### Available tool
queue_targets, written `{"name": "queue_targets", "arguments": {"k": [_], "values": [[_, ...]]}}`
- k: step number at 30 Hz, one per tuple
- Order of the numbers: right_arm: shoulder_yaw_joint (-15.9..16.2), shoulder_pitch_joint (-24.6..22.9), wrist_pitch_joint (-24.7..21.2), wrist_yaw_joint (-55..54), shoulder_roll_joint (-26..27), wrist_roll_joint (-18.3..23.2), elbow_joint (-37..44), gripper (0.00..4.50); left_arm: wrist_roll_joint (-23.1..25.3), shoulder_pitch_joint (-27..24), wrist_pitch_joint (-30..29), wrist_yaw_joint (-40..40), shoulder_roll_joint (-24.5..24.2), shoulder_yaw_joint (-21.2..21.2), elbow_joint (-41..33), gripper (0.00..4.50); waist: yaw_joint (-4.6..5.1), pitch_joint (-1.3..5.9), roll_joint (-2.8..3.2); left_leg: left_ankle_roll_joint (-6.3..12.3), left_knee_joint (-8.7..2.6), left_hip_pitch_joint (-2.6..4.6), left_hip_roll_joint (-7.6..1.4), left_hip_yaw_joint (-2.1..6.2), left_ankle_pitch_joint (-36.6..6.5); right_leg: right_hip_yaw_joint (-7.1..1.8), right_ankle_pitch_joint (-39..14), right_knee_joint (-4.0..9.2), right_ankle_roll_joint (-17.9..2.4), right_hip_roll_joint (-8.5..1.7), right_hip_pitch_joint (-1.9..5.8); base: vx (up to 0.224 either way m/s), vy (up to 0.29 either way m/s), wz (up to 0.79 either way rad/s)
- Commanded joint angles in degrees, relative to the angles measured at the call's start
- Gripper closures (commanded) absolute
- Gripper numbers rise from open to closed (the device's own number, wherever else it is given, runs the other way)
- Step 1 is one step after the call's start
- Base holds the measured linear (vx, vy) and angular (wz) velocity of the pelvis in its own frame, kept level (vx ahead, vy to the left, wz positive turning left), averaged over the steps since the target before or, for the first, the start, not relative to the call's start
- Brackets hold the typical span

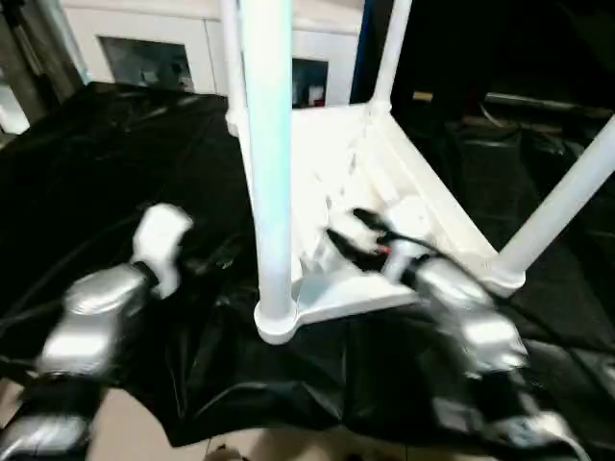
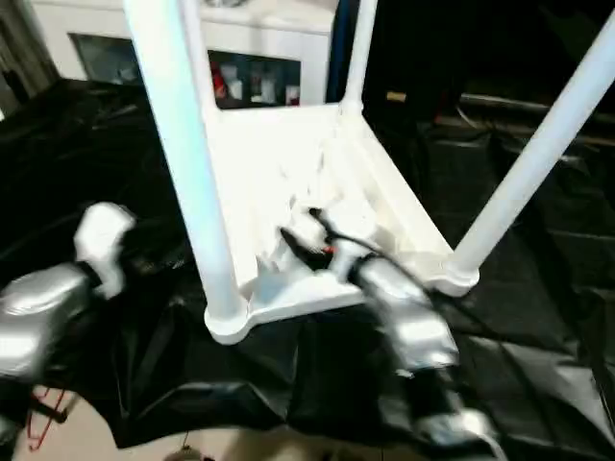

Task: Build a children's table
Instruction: Rotate table base

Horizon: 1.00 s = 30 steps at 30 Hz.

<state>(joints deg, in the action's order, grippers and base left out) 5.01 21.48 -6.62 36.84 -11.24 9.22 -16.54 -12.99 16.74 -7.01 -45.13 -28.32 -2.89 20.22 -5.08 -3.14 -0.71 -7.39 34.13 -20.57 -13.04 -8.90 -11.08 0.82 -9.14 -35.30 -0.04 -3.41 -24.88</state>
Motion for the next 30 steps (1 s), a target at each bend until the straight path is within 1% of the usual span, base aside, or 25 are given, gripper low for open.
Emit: {"name": "queue_targets", "arguments": {"k": [1,2,3,4,5,6,7,8,10,11,13,14,16,17,18,19,20,21,22,23,24,25,26,28,30], "values": [[0.17,-0.91,-1.54,3.87,-2.37,1.1,3.33,1.3,-3.91,-2.38,-5.26,-4.84,-1.97,0.16,-6.04,0.08,0.22,3.96,1.17,-0.27,-4.13,0.18,0.86,-1.16,-12.39,-1.01,-7.71,3.16,-11.5,-1.98,3.84,0.0,0.0,0.0],[0.3,-1.21,-1.99,4.99,-3.12,1.42,3.99,1.3,-5.03,-3.4,-6.91,-6.41,-2.89,0.41,-7.77,0.08,0.25,3.85,1.25,-0.09,-4.15,0.24,0.84,-1.21,-13.18,-1.04,-8.74,3.27,-11.57,-1.97,3.65,0.0,0.0,0.0],[0.96,-2.22,-3.83,9.21,-5.93,2.8,6.18,1.3,-7.72,-6.78,-11.79,-11.33,-6.6,1.8,-13.16,0.08,0.35,3.83,1.28,-0.02,-4.11,0.38,0.87,-1.2,-14.12,-1.02,-10.15,3.25,-11.52,-1.92,3.64,0.0,0.0,0.0],[1.33,-2.71,-4.73,11.28,-7.3,3.51,7.19,1.3,-8.65,-8.35,-13.86,-13.43,-8.5,2.61,-15.59,0.08,0.28,3.88,1.27,0.08,-4.29,0.28,0.69,-1.0,-14.17,-1.02,-10.33,3.11,-11.5,-2.07,3.87,0.0,0.0,0.0],[2.22,-3.38,-5.76,14.32,-9.46,4.22,8.63,1.3,-8.82,-9.41,-16.06,-14.88,-10.28,3.33,-17.0,0.08,0.6,3.39,1.23,0.62,-4.52,0.07,0.69,-1.04,-15.74,-0.99,-12.88,3.47,-10.96,-1.72,3.62,0.0,0.0,0.0],[2.82,-3.8,-6.34,16.18,-10.81,4.61,9.52,1.3,-8.73,-9.91,-17.26,-15.5,-11.22,3.69,-17.58,0.08,0.61,3.2,1.21,1.09,-4.42,0.45,0.8,-1.23,-17.45,-1.02,-16.08,4.02,-10.22,-1.55,3.25,0.0,0.0,0.0],[3.36,-4.1,-7.14,17.72,-11.9,4.99,10.24,1.3,-8.6,-10.03,-17.97,-15.84,-11.72,3.92,-17.67,0.08,0.62,3.25,1.23,1.2,-4.32,0.55,0.91,-1.26,-17.58,-1.06,-16.83,4.11,-10.13,-1.61,3.22,0.0,0.0,0.0],[4.78,-4.61,-9.89,21.71,-14.37,6.3,12.08,1.3,-9.32,-10.51,-20.67,-16.85,-13.08,4.45,-18.93,0.08,0.63,3.12,1.21,1.15,-4.36,0.57,1.0,-1.26,-17.99,-1.05,-19.45,4.47,-9.55,-1.6,3.07,0.0,0.0,0.0],[5.59,-4.78,-11.75,24.15,-15.53,7.34,13.22,1.3,-9.98,-10.82,-22.39,-17.42,-13.9,4.67,-20.01,0.08,0.47,3.17,1.17,1.03,-4.44,0.54,0.9,-1.1,-17.73,-1.05,-20.21,4.4,-9.19,-1.71,3.22,0.0,0.0,0.0],[7.01,-4.79,-15.06,27.53,-16.79,9.02,14.57,1.3,-11.63,-11.37,-25.35,-18.48,-15.17,4.76,-21.97,0.08,0.56,3.08,1.57,0.93,-4.41,0.65,0.93,-1.09,-18.6,-1.07,-21.29,4.5,-8.99,-1.64,3.03,0.0,0.0,0.0],[8.07,-4.53,-17.18,29.23,-17.32,9.83,14.95,1.3,-13.48,-11.87,-27.99,-19.02,-16.15,4.62,-23.92,0.08,0.52,3.01,1.34,0.96,-4.47,0.52,1.0,-0.96,-18.91,-1.0,-22.38,4.56,-8.76,-1.57,3.12,0.0,0.0,0.0],[9.0,-3.99,-18.12,30.01,-17.2,9.78,14.28,1.3,-14.77,-12.11,-29.71,-19.4,-16.71,4.57,-25.07,0.08,0.5,3.03,1.4,0.81,-4.37,0.72,1.0,-0.97,-19.54,-1.0,-23.72,4.57,-8.69,-1.62,2.85,0.0,0.0,0.0],[10.28,-3.11,-19.41,30.95,-16.8,9.77,13.01,1.3,-16.24,-12.43,-31.83,-19.76,-17.4,4.43,-26.68,0.08,0.6,2.9,1.31,0.57,-4.38,0.62,1.1,-0.89,-19.96,-0.88,-26.46,4.98,-8.17,-1.65,2.73,0.0,0.0,0.0],[10.81,-2.76,-19.46,31.24,-16.58,9.49,12.38,1.3,-16.64,-12.48,-32.51,-19.93,-17.53,4.37,-27.07,0.08,0.63,2.89,1.16,0.45,-4.35,0.6,1.14,-0.85,-19.83,-0.82,-27.68,5.07,-7.7,-1.69,2.7,0.0,0.0,0.0],[12.47,-1.46,-18.81,31.53,-15.68,7.32,9.58,1.3,-16.84,-12.59,-33.42,-20.59,-17.6,4.47,-27.57,0.08,0.65,2.93,1.03,0.37,-4.27,0.54,1.19,-0.84,-19.54,-0.78,-28.77,5.13,-7.17,-1.72,2.64,0.0,0.0,0.0],[13.14,-0.83,-18.37,31.69,-15.14,6.42,8.16,1.3,-16.74,-12.54,-33.54,-20.49,-17.4,4.51,-27.73,0.08,0.78,2.75,1.14,0.27,-4.34,0.51,1.2,-0.79,-19.93,-0.74,-29.87,5.27,-6.96,-1.7,2.45,0.0,0.0,0.0],[13.91,0.17,-18.18,31.48,-14.39,5.47,6.17,1.3,-16.57,-12.38,-33.78,-20.13,-17.05,4.5,-27.94,0.08,0.84,2.88,0.91,0.22,-4.21,0.51,1.31,-0.78,-19.63,-0.65,-31.15,5.43,-6.28,-1.76,2.52,0.0,0.0,0.0],[14.68,2.13,-16.98,30.06,-12.75,3.78,2.12,1.3,-15.56,-11.91,-32.93,-18.81,-16.19,4.7,-27.91,0.08,0.93,2.88,0.8,0.16,-4.2,0.47,1.35,-0.77,-19.38,-0.65,-31.65,5.6,-5.95,-1.78,2.51,0.0,0.0,0.0],[14.68,2.13,-16.98,30.06,-12.75,3.78,2.12,1.3,-15.56,-11.91,-32.93,-18.81,-16.19,4.7,-27.91,0.08,1.01,2.94,0.91,0.03,-4.14,0.5,1.28,-0.71,-19.42,-0.64,-31.69,5.44,-6.09,-1.88,2.38,0.0,0.0,0.0],[14.89,2.85,-16.46,29.31,-12.18,3.19,0.66,1.3,-15.23,-11.75,-32.68,-18.24,-15.97,4.81,-27.99,0.08,1.12,3.16,0.96,-0.16,-4.14,0.51,1.27,-0.7,-18.22,-0.71,-29.51,5.27,-6.45,-1.8,2.59,0.0,0.0,0.0],[15.06,4.3,-15.05,27.59,-10.7,1.93,-2.64,1.3,-14.8,-11.55,-31.71,-17.46,-15.48,4.92,-28.31,0.08,1.17,3.11,0.8,-0.1,-4.21,0.41,1.2,-0.72,-17.88,-0.77,-28.22,5.19,-6.76,-1.74,2.58,0.0,0.0,0.0],[15.17,4.85,-14.78,27.11,-10.14,1.67,-3.77,1.3,-14.99,-11.42,-32.02,-16.92,-15.34,4.92,-28.59,0.08,1.28,3.21,0.95,-0.13,-4.14,0.43,1.22,-0.73,-17.79,-0.75,-27.13,4.97,-7.32,-1.71,2.55,0.0,0.0,0.0],[15.24,5.36,-14.6,26.76,-9.52,1.58,-4.82,1.3,-15.31,-11.32,-32.43,-16.58,-15.21,5.02,-29.13,0.08,1.48,3.16,0.9,-0.12,-4.2,0.32,1.24,-0.71,-18.05,-0.66,-26.11,4.82,-7.94,-1.61,2.72,0.0,0.0,0.0],[15.48,6.37,-12.93,24.99,-7.94,0.81,-7.08,1.3,-15.41,-11.16,-33.3,-15.2,-14.77,5.15,-30.38,0.08,1.68,3.16,0.96,-0.36,-4.25,0.22,1.16,-0.64,-18.46,-0.62,-25.95,4.65,-8.33,-1.75,2.77,0.0,0.0,0.0],[15.37,7.07,-12.74,23.44,-6.82,0.61,-8.44,1.3,-15.33,-11.08,-33.61,-14.55,-14.47,5.19,-30.84,0.08,1.71,3.15,0.93,-0.41,-4.13,0.41,1.24,-0.72,-18.71,-0.68,-26.63,4.85,-8.1,-1.72,2.69,0.0,0.0,0.0]]}}
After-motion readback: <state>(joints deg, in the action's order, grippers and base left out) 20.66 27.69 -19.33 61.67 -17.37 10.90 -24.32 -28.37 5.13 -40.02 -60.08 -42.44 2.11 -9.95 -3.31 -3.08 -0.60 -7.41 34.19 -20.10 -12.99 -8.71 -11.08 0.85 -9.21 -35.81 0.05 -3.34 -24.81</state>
